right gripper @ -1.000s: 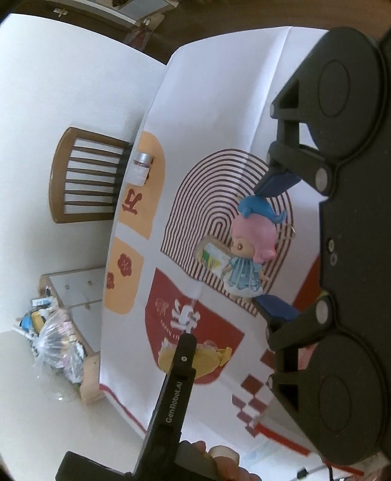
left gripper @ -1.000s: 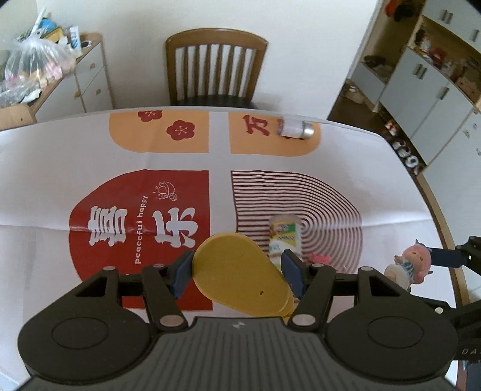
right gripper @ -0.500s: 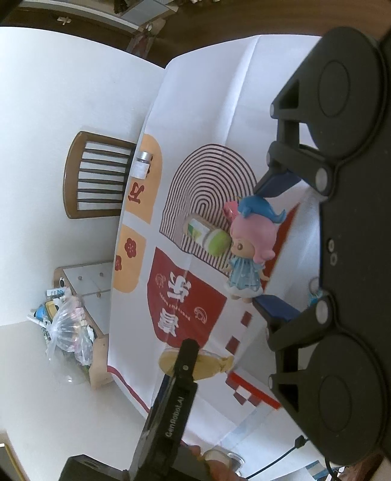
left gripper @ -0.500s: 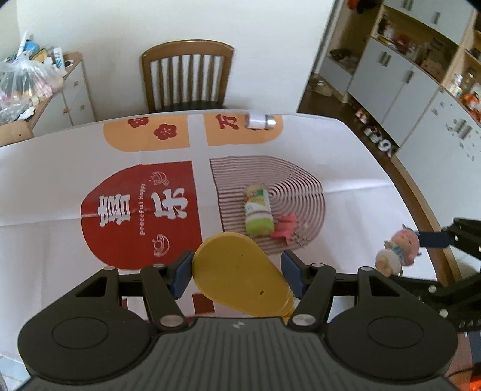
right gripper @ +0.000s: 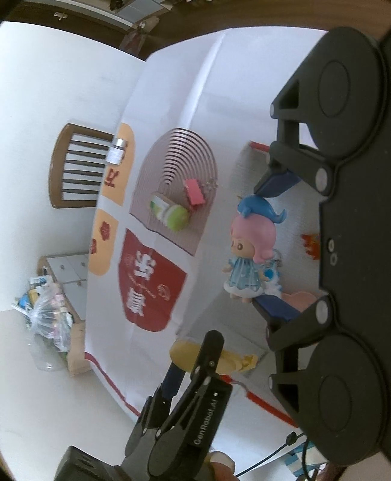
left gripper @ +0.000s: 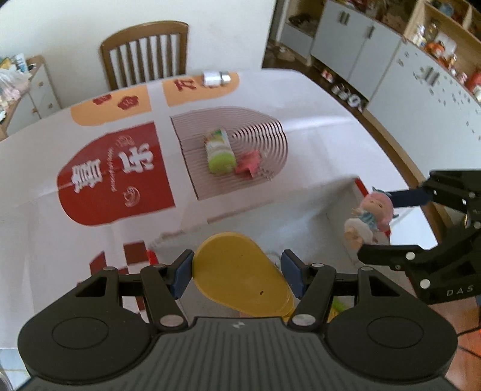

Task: Organize rigid objects
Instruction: 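Carry the dish and doll into the white box and open both tools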

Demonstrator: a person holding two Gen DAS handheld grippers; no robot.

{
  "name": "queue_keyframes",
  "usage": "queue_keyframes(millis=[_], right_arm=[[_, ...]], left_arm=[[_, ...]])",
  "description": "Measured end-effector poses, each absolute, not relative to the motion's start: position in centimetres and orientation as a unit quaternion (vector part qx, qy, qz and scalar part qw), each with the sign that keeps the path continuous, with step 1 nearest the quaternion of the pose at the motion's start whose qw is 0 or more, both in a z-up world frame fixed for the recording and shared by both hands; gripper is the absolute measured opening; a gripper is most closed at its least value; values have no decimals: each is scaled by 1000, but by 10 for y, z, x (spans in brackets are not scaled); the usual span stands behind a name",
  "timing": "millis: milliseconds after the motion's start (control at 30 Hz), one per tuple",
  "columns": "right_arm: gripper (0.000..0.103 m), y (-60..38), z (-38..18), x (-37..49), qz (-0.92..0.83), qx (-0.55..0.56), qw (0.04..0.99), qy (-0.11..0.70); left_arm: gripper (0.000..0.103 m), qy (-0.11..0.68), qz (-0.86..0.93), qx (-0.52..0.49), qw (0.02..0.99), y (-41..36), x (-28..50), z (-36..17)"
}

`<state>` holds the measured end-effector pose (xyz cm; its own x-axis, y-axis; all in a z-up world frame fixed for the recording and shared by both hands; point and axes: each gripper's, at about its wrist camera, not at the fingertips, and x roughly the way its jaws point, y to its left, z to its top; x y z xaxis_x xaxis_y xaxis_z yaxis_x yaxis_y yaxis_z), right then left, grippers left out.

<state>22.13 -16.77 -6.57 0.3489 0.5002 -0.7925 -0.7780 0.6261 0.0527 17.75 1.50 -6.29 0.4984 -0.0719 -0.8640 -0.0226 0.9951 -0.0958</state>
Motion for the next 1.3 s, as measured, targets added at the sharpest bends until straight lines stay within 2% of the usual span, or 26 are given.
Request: queue_keyframes(millis=[600, 1300], right_arm=[[70, -147, -137, 193, 396, -252, 764, 443], [70, -126, -173, 197, 388, -286, 727, 489]], left_arm=[[63, 562, -32, 24, 826, -19, 182, -130], [63, 607, -47, 68, 790, -31, 205, -169]])
